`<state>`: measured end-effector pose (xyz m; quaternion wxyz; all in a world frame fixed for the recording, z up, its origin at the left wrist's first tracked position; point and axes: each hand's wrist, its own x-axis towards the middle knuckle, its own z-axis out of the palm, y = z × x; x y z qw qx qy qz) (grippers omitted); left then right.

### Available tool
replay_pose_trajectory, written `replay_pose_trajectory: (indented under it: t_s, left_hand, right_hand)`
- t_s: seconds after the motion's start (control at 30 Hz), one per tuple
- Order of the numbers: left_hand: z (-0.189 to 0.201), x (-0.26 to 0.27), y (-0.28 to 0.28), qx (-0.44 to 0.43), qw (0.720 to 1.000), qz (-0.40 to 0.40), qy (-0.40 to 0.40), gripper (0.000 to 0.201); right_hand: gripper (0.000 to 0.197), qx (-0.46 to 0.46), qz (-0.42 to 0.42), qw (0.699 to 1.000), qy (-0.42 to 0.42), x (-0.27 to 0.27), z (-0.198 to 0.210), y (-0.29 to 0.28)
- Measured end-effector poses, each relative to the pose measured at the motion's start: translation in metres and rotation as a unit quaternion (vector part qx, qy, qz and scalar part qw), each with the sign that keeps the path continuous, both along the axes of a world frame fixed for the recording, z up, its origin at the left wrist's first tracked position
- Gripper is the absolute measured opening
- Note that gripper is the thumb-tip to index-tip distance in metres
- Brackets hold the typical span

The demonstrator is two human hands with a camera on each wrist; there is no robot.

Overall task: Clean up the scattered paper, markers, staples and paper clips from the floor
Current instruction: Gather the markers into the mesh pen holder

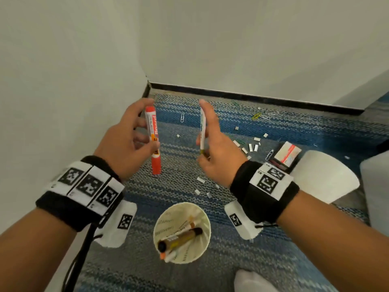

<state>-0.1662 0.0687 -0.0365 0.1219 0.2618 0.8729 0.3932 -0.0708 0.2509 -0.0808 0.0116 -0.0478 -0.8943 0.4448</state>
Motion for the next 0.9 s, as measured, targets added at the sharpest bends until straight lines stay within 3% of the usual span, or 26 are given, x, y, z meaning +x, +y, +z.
replay_pose_trajectory:
  t_s: [0.2, 0.37, 0.5, 0.57, 0.6, 0.67, 0.73, 0.8, 0.9]
  left_hand:
    - [0.008, 0.067, -0.03, 0.096, 0.991, -0.079, -0.051, 0.071]
    - [-0.015, 0.098, -0.043, 0.041, 0.993, -0.106, -0.016, 0.053]
    - [-0.03, 0.103, -0.052, 0.013, 0.992, -0.12, 0.049, 0.025]
    - [-0.03, 0.102, -0.054, 0.019, 0.99, -0.118, 0.08, 0.018]
    - [-0.029, 0.102, -0.056, 0.022, 0.989, -0.12, 0.08, 0.019]
    - [-0.028, 0.102, -0.06, 0.02, 0.991, -0.125, 0.037, 0.04]
    - [-0.029, 0.107, -0.065, -0.016, 0.991, -0.12, -0.053, 0.077]
    - [-0.038, 0.113, -0.068, -0.085, 0.979, -0.129, -0.134, 0.11]
    - [-0.056, 0.122, -0.068, -0.153, 0.959, -0.172, -0.165, 0.131]
  right_hand:
    - [0.105, -0.065, 0.073, 0.994, 0.038, 0.045, 0.027, -0.028]
    - [0.103, 0.002, 0.099, 0.995, 0.02, 0.075, 0.009, -0.042]
    - [0.06, 0.084, 0.068, 0.992, 0.061, 0.09, 0.007, -0.049]
    - [0.036, 0.1, 0.047, 0.991, 0.075, 0.094, 0.003, -0.05]
    - [0.035, 0.093, 0.048, 0.992, 0.074, 0.096, 0.0, -0.049]
    - [0.051, 0.052, 0.069, 0.995, 0.042, 0.101, -0.009, -0.044]
    - [0.088, 0.031, 0.11, 0.993, -0.026, 0.106, -0.012, -0.041]
    - [0.117, 0.071, 0.142, 0.985, -0.073, 0.11, -0.017, -0.041]
    - [0.117, 0.116, 0.133, 0.981, -0.083, 0.11, -0.02, -0.05]
